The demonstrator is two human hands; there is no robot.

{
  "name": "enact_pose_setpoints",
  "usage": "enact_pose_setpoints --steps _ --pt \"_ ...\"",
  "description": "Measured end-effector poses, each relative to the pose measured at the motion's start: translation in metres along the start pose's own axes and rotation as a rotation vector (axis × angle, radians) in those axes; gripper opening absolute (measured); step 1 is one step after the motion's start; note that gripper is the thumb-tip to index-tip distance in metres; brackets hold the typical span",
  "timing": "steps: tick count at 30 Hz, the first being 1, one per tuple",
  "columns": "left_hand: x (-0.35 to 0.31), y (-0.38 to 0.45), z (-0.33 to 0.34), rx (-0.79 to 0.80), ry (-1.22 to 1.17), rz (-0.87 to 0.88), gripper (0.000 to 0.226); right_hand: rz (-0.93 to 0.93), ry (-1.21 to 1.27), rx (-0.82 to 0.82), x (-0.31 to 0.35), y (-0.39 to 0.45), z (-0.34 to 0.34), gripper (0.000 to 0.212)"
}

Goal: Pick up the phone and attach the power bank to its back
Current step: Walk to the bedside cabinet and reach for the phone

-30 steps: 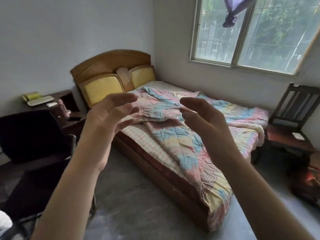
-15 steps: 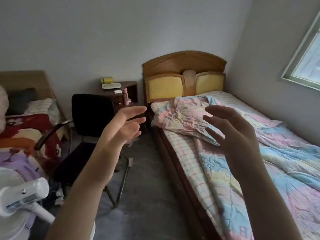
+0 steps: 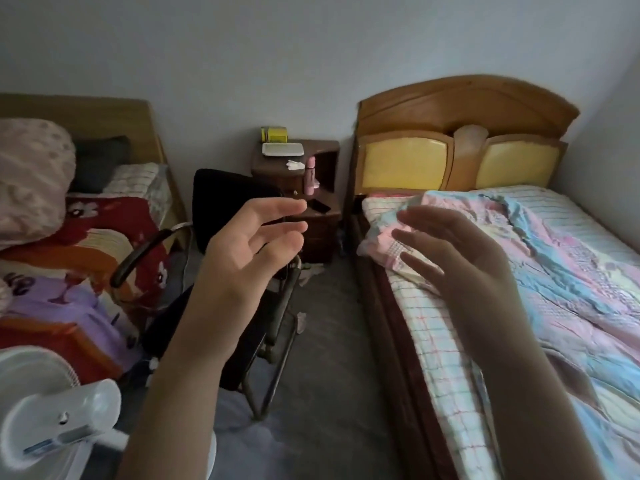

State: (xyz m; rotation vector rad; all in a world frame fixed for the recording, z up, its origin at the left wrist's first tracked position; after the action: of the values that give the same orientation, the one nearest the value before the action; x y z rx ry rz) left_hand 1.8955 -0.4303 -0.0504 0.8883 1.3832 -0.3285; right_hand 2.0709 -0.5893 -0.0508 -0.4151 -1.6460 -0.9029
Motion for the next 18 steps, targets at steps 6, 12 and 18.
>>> enact_pose_setpoints --steps 6,12,18 --pt "0.025 0.079 -0.008 -0.049 -0.005 -0.028 0.033 -0.040 -0.090 0.099 -0.021 0.089 0.021 0.025" --pt "0.059 0.160 0.008 -0.030 0.024 -0.044 0.034 -0.060 -0.104 0.141 -0.059 0.177 0.013 0.024" --pt "0.095 0.259 0.048 -0.013 0.035 -0.058 0.029 -0.041 -0.055 0.145 -0.107 0.269 -0.022 0.024"
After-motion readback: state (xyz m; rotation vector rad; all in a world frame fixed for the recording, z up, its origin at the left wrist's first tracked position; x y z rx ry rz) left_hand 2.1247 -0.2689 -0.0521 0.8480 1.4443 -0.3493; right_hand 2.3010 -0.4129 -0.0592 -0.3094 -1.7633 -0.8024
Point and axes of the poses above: each hand's wrist, its own y-axis towards the middle knuckle, its own z-axis out of the palm, x = y × z, the point moved 4 cm from there along y, towards the middle knuckle, and after that the axes turned 4 degrees about -z, right-handed, at the moved point
